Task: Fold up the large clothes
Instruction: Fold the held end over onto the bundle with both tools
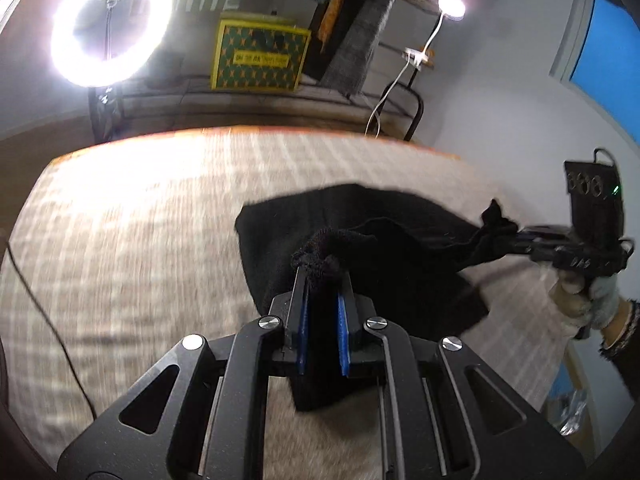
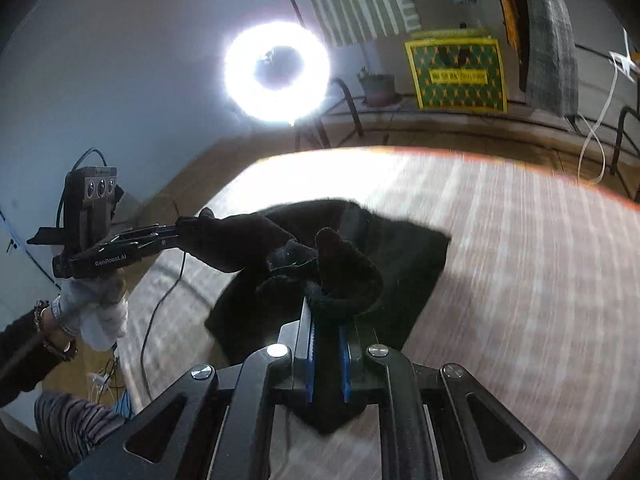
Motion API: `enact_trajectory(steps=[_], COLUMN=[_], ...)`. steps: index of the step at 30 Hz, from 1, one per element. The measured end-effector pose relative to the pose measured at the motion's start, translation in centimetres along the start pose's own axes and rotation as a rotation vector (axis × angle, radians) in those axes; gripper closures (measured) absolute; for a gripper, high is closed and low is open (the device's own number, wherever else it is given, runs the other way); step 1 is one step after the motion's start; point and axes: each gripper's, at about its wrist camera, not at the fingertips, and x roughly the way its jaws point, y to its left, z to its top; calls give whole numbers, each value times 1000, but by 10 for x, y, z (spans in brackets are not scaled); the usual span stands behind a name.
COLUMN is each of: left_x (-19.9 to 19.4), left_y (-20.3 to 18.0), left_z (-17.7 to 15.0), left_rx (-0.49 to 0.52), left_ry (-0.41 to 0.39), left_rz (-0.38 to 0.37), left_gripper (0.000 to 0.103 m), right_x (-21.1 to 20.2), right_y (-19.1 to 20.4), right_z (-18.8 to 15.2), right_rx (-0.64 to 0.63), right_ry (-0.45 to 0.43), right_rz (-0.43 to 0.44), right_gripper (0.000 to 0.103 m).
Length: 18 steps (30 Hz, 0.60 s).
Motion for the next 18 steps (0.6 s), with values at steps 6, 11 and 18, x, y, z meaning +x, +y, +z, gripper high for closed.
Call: enact_trajectory(steps=[6,11,18], left_x=[5,-17,-71], left_y=[-7,-13,-8], left_z=[-37,-53,-54], left_rx=[43,43,-34], left_ry=[69,72,6], left_rz=[34,23,-16], left_gripper=[92,86,82], right_x=[-4,-34,-109], right_y=[6,17,38], right_z=[-33,-47,-64], right_rx=[-12,-31,-34], right_ry=[25,-22,-147], right_rz=[-43,-45,-40], right_gripper=[94,71,70])
